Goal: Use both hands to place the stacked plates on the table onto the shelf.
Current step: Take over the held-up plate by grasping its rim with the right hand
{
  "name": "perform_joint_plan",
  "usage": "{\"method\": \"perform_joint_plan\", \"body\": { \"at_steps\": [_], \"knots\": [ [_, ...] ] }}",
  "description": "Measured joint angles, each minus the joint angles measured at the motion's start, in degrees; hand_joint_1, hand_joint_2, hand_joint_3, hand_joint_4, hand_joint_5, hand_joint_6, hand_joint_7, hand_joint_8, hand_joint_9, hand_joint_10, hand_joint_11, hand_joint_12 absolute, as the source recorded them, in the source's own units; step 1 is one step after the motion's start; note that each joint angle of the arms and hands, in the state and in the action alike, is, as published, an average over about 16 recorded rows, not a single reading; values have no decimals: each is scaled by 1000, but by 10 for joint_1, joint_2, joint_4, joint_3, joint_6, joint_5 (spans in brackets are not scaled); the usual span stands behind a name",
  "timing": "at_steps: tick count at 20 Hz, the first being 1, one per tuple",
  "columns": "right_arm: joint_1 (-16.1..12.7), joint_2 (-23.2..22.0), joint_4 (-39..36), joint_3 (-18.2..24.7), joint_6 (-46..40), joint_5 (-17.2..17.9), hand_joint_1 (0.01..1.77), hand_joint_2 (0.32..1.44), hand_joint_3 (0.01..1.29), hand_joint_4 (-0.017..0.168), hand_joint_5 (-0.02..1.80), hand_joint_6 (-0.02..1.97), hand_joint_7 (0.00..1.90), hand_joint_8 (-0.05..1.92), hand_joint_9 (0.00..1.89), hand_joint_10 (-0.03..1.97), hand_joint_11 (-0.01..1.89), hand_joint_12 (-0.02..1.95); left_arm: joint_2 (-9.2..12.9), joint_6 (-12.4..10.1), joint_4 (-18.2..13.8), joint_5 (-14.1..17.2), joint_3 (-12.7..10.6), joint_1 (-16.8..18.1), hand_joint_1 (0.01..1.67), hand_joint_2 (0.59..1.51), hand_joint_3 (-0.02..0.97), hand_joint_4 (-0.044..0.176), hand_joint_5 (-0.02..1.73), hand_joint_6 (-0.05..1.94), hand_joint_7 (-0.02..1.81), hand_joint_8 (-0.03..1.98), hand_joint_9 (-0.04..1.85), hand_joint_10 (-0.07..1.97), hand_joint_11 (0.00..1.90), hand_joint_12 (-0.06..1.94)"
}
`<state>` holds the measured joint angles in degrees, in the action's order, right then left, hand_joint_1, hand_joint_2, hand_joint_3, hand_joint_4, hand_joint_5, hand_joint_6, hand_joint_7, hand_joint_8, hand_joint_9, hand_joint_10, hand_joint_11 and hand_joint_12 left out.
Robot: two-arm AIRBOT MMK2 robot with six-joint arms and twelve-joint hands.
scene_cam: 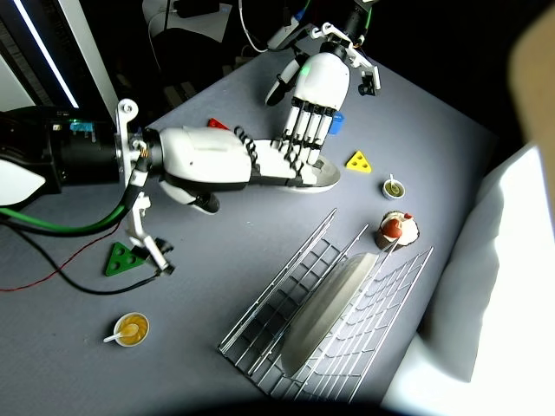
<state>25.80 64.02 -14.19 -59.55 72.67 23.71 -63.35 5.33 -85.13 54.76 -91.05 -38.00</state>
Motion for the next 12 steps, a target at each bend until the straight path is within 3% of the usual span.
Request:
{"method": "perform_joint_plan", "body": {
  "at_steps": [12],
  "knots": [
    [7,86,5,-37,43,12,1242,914,12,5,204,13,142,8,112,4,156,26,0,-5,-1,0,0,-1,33,1149,-1,-5,184,-29,240,-16,270,-18,255,-6]
  ]
}}
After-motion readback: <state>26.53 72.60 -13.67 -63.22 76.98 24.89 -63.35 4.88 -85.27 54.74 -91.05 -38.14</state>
